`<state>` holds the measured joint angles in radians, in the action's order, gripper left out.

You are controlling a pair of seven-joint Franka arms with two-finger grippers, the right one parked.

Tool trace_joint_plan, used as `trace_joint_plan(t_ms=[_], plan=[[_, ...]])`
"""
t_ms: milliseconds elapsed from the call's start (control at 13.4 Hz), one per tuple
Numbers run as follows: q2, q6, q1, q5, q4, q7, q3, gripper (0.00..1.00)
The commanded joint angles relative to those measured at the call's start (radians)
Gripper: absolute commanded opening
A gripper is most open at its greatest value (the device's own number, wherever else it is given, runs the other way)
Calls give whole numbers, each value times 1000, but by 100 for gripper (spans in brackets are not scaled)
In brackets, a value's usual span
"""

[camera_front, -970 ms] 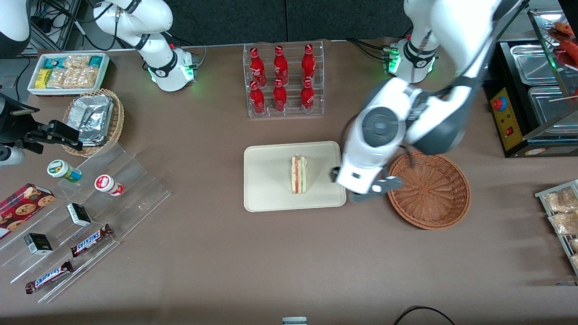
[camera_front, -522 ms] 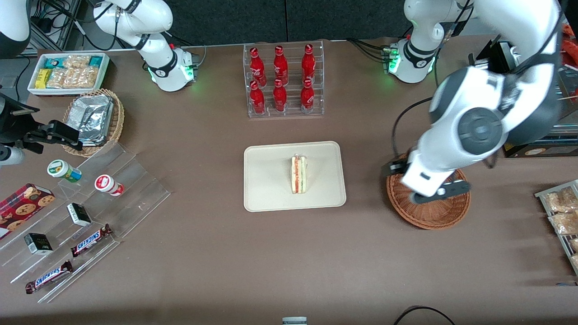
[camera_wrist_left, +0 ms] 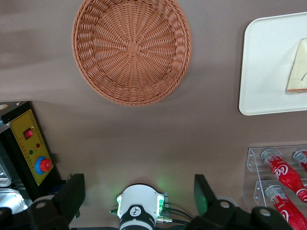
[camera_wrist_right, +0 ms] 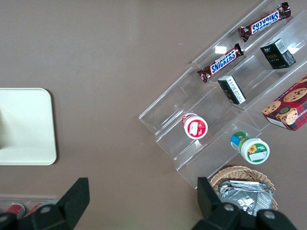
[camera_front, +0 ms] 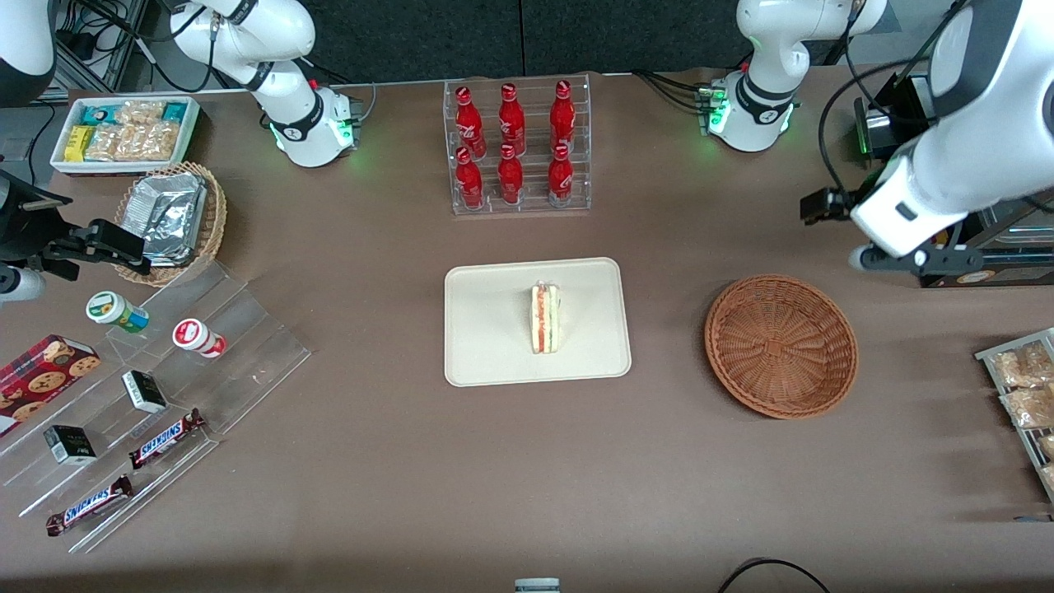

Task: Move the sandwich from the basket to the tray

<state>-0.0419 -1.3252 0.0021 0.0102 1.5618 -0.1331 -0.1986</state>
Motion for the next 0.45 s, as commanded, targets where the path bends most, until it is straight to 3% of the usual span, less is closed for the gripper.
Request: trace_joint_plan(t_ms=[0, 373], plan=[[85, 61, -13, -13, 34, 20, 54, 100], [129, 89, -11, -6, 69, 21, 56, 100]])
